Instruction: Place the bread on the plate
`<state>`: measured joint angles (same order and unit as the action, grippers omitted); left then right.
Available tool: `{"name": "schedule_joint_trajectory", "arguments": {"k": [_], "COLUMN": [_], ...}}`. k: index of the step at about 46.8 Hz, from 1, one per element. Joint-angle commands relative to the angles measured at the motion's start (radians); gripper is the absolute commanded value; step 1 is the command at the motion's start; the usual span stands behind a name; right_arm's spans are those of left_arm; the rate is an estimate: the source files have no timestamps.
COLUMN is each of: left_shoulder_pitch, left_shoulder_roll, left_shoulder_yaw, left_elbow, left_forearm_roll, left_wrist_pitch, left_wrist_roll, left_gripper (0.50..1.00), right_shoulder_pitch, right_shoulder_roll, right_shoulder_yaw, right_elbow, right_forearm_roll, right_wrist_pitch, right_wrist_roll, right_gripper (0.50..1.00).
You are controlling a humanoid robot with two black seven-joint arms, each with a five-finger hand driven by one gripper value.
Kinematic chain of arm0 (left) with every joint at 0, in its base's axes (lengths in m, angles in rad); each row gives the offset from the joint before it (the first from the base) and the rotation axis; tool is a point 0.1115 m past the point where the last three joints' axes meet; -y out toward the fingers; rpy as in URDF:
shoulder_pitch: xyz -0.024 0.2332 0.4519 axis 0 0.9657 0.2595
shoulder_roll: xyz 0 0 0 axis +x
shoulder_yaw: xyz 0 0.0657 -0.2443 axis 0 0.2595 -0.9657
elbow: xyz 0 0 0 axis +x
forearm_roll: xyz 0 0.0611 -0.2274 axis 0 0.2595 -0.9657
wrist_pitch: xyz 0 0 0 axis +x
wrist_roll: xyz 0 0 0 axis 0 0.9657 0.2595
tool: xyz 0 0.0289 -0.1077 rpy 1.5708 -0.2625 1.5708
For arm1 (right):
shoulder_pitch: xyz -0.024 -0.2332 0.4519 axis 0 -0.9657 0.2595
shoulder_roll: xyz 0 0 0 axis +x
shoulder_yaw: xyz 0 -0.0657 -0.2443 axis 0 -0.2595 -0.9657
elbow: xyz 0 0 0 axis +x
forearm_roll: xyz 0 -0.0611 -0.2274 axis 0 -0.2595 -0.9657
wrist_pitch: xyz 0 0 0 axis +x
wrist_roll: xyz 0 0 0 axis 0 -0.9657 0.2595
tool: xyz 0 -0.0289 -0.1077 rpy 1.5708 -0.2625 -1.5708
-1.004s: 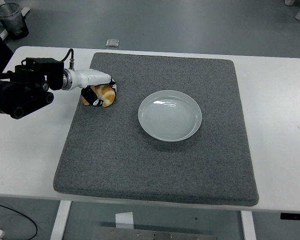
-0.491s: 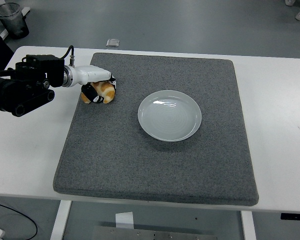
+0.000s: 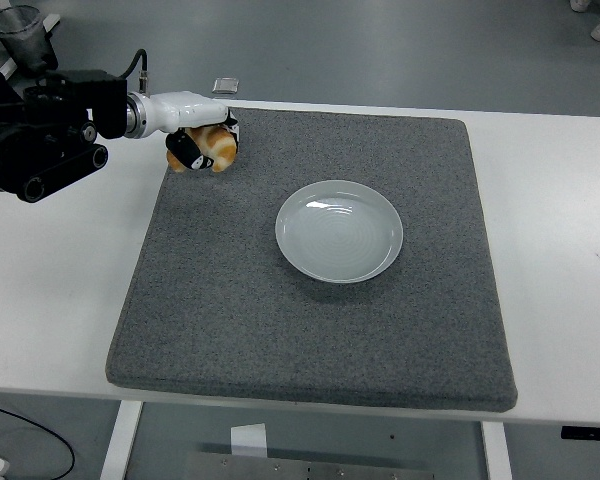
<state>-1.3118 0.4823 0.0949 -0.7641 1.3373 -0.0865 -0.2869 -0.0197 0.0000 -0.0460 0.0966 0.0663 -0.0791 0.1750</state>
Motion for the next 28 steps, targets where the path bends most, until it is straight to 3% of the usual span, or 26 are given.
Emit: {"name": "schedule_joint_trajectory", "arguments": {"k": [1,28], "left_shoulder_pitch": [-0.037,-0.26], "left_shoulder_roll": [0.021,0.073], "left_shoulder_yaw": [0.0,0.0], "left_elbow": [-0.012,-0.027], "left_forearm_roll": [-0.003,-0.066], "left_wrist_pitch": [-0.006,-0.07], "left_wrist_roll": [0.0,-0.002], "left_gripper": [0.5,0.5], "right_shoulder_pitch": [0.0,0.001], "right_shoulder_roll": [0.0,0.0], "right_shoulder_yaw": [0.0,0.0], "right_elbow": [0.0,0.0], "right_forearm_roll": [0.0,0.001], "right_wrist_pitch": [0.001,0.001], "right_wrist_roll": [0.0,0.0], "right_gripper": [0.932,0.932]}}
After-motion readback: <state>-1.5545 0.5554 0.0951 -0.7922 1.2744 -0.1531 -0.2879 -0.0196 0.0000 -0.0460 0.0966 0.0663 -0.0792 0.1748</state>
